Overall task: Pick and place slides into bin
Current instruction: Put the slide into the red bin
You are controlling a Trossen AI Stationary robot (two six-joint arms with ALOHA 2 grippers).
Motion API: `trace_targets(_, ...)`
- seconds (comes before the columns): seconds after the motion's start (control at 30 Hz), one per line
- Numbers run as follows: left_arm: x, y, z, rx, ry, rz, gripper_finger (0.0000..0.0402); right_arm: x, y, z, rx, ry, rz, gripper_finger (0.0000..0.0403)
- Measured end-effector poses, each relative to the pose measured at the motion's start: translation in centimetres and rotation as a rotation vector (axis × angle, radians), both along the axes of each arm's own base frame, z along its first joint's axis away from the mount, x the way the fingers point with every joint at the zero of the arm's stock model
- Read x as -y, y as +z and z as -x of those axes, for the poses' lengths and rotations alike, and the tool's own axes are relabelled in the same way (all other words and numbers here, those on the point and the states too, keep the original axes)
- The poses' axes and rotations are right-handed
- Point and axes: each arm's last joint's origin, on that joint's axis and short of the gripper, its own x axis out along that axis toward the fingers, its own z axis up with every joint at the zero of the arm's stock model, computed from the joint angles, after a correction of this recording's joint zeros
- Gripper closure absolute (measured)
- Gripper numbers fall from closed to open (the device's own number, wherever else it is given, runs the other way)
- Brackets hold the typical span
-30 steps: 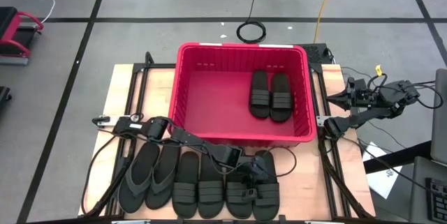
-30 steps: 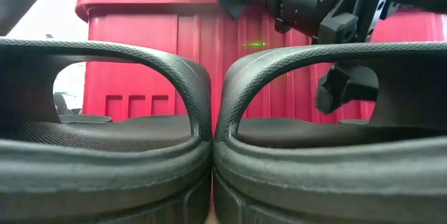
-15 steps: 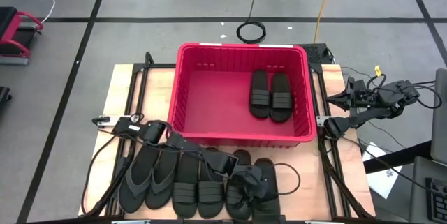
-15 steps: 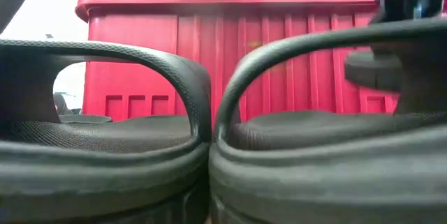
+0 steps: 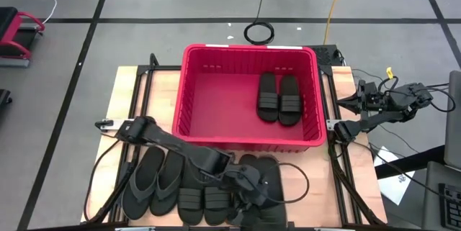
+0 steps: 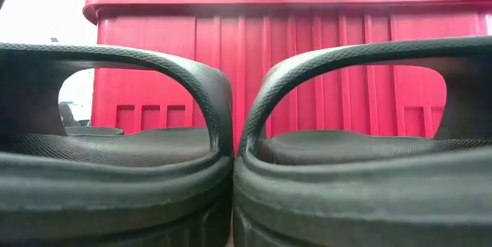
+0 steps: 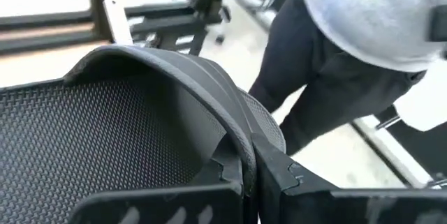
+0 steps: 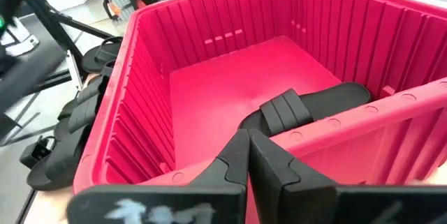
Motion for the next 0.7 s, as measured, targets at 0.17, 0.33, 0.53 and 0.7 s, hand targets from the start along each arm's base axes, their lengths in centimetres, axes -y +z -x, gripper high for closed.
trace_targets(0.17,-2.4,6.6,4.0,-0.092,0.156,-0.091,0.04,0.0,0.0,0.0,-0.005,0.011,0.036,0.0403)
trace_targets(0.33,-6.2,12.1,9.2,-0.101,0.322,-0.181,0.04,0.0,0.1,0.0,-0.001,0.015,0.047,0.0403)
trace_targets(0.53,-12.2,13.7,12.9,-0.221,0.429,-0.338,0.0401,0.2,0.1,0.0,0.009,-0.061,0.069,0.0403)
trace_targets(0.7,-17.5,13.1,12.4,-0.262,0.443,-0.453,0.0401,0.2,0.4,-0.1,0.037,-0.083,0.079,0.0403)
